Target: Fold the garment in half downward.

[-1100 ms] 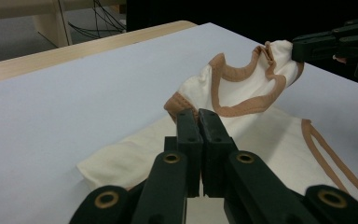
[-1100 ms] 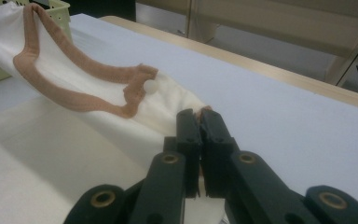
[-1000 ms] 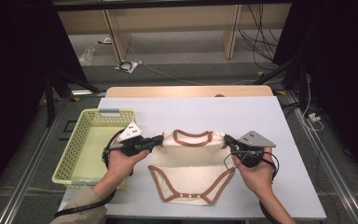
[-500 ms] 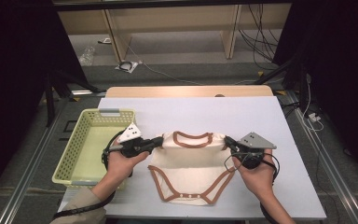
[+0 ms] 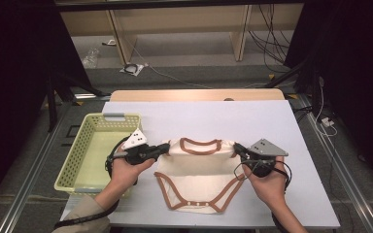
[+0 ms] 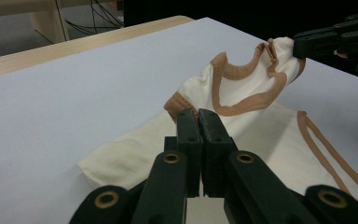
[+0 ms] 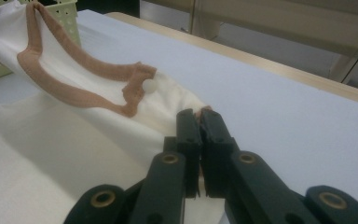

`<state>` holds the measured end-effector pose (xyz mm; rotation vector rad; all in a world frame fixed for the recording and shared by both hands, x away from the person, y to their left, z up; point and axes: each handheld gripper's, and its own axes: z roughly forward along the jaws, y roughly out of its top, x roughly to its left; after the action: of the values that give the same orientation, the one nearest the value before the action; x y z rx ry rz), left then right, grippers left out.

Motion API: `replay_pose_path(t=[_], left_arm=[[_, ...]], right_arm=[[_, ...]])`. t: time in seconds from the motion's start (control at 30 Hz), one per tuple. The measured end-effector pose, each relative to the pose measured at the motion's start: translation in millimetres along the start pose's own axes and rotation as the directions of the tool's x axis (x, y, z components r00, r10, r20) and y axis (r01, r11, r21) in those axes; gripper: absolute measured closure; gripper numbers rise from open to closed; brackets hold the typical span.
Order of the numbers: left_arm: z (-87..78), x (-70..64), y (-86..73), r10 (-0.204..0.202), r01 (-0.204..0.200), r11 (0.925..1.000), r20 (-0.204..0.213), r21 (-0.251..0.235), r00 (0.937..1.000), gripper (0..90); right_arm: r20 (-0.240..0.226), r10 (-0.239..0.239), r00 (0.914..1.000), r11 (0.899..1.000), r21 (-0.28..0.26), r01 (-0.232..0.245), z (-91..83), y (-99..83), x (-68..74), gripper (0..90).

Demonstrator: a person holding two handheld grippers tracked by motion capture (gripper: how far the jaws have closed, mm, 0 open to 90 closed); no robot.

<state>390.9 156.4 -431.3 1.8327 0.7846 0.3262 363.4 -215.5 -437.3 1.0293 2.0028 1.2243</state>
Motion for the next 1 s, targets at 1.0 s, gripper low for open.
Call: replay_pose_path(t=[1.0], left_arm=[[-4.2,-3.2,-4.0,0.013,-0.013,0.9998,0.002,0.013,0.9999,87.6]], right_arm=[[-0.016,-0.007,0.9998,1.0,0.015,0.008,-6.8,-4.0,4.4,87.6]])
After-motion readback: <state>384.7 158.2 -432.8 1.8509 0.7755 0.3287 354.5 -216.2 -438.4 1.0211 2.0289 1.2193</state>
